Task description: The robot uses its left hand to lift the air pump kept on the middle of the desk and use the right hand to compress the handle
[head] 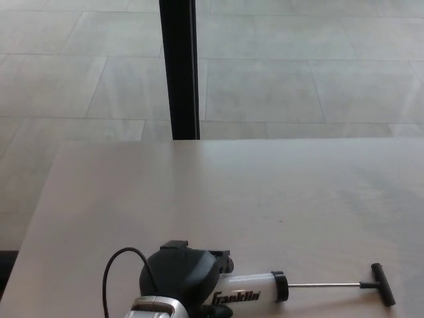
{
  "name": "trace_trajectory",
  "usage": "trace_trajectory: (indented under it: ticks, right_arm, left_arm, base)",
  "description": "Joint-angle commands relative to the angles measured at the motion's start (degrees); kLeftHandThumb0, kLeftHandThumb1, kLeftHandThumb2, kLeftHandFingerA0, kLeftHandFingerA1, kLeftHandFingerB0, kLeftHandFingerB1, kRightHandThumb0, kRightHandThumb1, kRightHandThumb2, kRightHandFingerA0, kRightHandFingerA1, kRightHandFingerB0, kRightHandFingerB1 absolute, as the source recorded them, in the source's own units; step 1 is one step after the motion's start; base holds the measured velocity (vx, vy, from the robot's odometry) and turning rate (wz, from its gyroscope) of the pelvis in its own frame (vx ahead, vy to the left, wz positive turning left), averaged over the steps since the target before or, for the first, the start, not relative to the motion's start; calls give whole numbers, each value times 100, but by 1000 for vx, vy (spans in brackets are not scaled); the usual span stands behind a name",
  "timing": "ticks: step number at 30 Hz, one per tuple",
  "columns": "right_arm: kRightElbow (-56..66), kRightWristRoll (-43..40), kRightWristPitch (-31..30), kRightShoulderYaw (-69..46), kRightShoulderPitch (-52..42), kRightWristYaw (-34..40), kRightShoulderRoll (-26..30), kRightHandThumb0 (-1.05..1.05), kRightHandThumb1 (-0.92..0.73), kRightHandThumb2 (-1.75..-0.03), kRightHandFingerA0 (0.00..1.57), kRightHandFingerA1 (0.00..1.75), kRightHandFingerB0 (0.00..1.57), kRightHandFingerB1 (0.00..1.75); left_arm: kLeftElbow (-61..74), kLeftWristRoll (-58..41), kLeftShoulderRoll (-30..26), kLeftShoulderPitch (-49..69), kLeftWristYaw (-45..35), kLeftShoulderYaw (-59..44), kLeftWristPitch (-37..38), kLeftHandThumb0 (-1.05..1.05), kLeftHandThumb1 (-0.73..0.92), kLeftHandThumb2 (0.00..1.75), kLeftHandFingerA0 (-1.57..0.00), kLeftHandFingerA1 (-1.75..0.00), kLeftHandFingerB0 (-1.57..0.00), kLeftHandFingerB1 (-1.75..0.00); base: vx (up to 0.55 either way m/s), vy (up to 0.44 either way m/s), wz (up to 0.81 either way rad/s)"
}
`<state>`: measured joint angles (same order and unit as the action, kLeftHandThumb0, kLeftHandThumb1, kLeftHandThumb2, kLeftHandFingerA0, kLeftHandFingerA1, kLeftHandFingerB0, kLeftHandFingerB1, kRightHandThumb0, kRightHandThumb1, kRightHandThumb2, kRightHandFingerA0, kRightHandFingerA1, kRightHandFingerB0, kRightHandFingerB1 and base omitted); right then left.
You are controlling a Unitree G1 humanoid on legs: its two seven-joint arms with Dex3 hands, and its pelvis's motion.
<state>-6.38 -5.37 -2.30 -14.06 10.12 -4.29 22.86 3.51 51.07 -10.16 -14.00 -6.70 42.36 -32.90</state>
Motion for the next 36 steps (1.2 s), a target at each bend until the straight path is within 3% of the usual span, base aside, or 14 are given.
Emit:
trace_trajectory:
  ticks: [1, 2, 3, 9, 10, 13, 15, 17, 18, 19, 24, 29, 31, 36]
  right_arm:
    - [-49, 80, -270, -58, 197, 172, -51, -69, -86, -66, 38, 60, 54, 41]
    - [-50, 92, -234, -62, 192, 176, -53, -68, -86, -66, 37, 58, 53, 42]
    - [-63, 88, -218, -74, 201, 170, -53, -68, -85, -66, 37, 66, 57, 42]
    - [23, 165, -303, -78, 256, 203, -44, -68, -86, -66, 36, 60, 55, 41]
    - [67, 132, -361, -89, 274, 190, -47, -67, -86, -66, 35, 64, 56, 41]
    - [49, 107, -352, -82, 347, 186, -75, -66, -85, -66, 39, 81, 55, 41]
    - [44, 121, -386, -51, 410, 195, -89, -66, -86, -67, 34, 53, 55, 42]
    - [39, 134, -408, -34, 443, 202, -96, -66, -86, -67, 34, 53, 55, 42]
    - [44, 149, -406, -25, 464, 206, -93, -65, -87, -66, 37, 50, 54, 41]
    - [40, 160, -385, -24, 496, 216, -92, -66, -86, -66, 36, 52, 55, 42]
    - [124, 162, -434, -40, 461, 180, -57, -65, -87, -66, 32, 52, 52, 42]
    - [133, 82, -575, -96, 494, 198, -92, -67, -85, -66, 32, 58, 53, 41]
    - [84, 63, -488, -125, 492, 155, -74, -67, -86, -66, 35, 57, 53, 42]
    - [73, 87, -553, -135, 523, 165, -74, -66, -86, -66, 34, 54, 54, 42]
  left_arm:
    - [-578, 396, 505, 304, 1284, -303, -320, -60, 75, 62, -42, -62, -44, -45]
    - [-651, 538, 506, 253, 1187, -208, -392, -61, 76, 62, -40, -63, -41, -45]
    - [-708, 652, 508, 210, 1043, -131, -486, -64, 60, 101, -38, -67, -26, -53]
    - [-1119, 1544, 299, 89, 675, 398, -656, -64, 55, 92, -50, -77, -38, -57]
    - [-1206, 1750, 201, 26, 489, 561, -653, -64, 70, 61, -49, -69, -44, -47]
    - [-1310, 1989, -3, -65, 152, 811, -524, -62, 67, 61, -45, -60, -39, -45]
    - [-1576, 2443, -284, -274, -409, 1272, -292, -43, 64, 60, -72, -91, -28, -39]
    - [-1538, 2388, -338, -291, -527, 1312, -264, -43, 64, 60, -72, -91, -28, -39]
    - [-1545, 2499, -421, -330, -656, 1411, -233, -35, 60, 57, -77, -123, -25, -36]
    - [-1554, 2692, -579, -362, -847, 1569, -137, -39, 51, 73, -84, -120, -22, -45]
    - [-1515, 2738, -878, -349, -830, 1707, 34, -30, 55, 58, -75, -137, -32, -43]
    - [-1750, 2446, -542, -393, -696, 1497, -210, -26, 55, 56, -78, -128, -62, -54]
    - [-1882, 1880, -200, -170, 372, 1060, -71, -30, 71, 66, -83, -150, -75, -70]
    - [-2016, 1674, 125, -8, 551, 634, 82, -31, 75, 66, -79, -159, -66, -67]
  base:
    - [0, 0, 0]
    - [0, 0, 0]
    - [0, 0, 0]
    - [0, 0, 0]
    - [0, 0, 0]
    - [0, 0, 0]
    - [0, 0, 0]
    - [0, 0, 0]
    - [0, 0, 0]
    - [0, 0, 0]
    - [0, 0, 0]
    - [0, 0, 0]
    - [0, 0, 0]
    - [0, 0, 0]
